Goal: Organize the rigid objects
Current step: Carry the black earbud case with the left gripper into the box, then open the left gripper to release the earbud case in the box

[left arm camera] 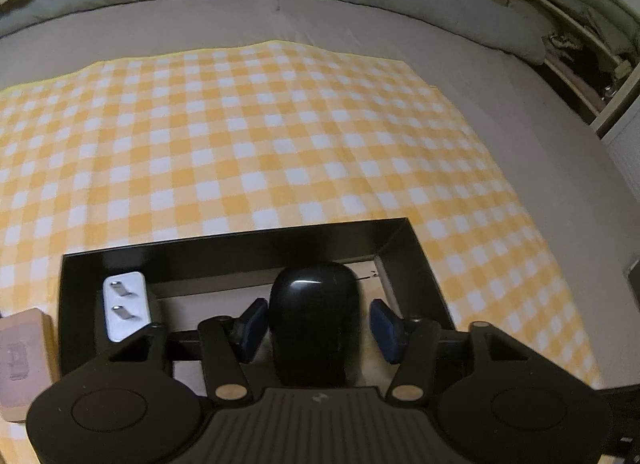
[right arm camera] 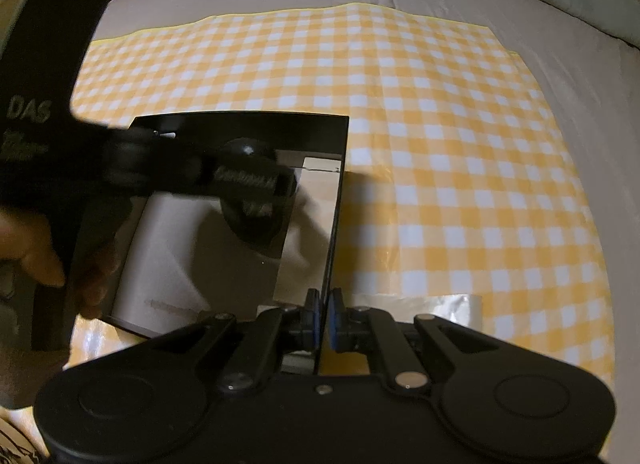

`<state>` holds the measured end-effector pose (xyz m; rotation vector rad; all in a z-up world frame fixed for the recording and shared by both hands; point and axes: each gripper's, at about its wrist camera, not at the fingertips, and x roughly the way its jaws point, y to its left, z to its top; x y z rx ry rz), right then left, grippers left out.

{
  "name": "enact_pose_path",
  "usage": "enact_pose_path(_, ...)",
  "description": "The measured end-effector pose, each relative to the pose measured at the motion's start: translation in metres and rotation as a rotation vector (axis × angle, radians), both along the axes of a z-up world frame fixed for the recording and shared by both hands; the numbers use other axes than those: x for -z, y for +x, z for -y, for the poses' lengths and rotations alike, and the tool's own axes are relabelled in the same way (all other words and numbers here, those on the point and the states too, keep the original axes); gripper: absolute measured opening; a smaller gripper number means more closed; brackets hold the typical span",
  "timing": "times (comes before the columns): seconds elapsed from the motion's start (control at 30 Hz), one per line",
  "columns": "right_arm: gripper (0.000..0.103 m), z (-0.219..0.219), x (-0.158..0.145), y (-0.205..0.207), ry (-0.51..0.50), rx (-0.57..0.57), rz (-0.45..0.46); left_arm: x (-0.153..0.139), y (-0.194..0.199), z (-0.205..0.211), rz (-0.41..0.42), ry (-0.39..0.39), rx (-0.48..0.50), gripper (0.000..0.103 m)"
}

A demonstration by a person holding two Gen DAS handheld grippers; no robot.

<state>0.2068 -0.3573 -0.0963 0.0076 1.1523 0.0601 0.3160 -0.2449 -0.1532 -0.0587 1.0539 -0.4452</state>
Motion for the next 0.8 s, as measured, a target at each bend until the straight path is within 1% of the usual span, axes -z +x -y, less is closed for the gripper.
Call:
enact_pose_path(0.03, 0.005, 0.0, 0.0, 0.0, 0.002, 0.001, 0.001, 0.0, 0.0, 0.0, 0.0, 0.0, -0.006, 0.077)
enact_pose_path(0.07, 0.005, 0.001, 0.001, 0.0, 0.006, 0.004, 0.002, 0.0, 0.001, 0.001, 0.001, 0.001, -0.005, 0.079)
enact_pose_path(0.17, 0.005, 0.002, 0.002, 0.0, 0.015, 0.012, 0.0, -0.001, 0.0, -0.001, -0.003, 0.0, -0.004, 0.079)
enact_pose_path(0.43, 0.005, -0.002, 0.0, -0.002, -0.01, -0.019, 0.002, -0.014, -0.008, -0.012, 0.002, -0.013, -0.015, 0.081)
enact_pose_path(0.57, 0.006, -0.002, -0.001, -0.004, -0.006, -0.012, 0.003, -0.016, -0.01, -0.013, 0.001, -0.014, -0.01, 0.081)
enact_pose_path(0.67, 0.007, -0.001, -0.002, -0.006, -0.003, -0.003, 0.002, -0.012, -0.009, -0.013, -0.024, -0.027, -0.007, 0.081)
enact_pose_path(0.8, 0.007, -0.003, -0.003, -0.01, -0.006, -0.007, 0.002, -0.001, -0.008, -0.004, -0.05, -0.018, 0.003, 0.08)
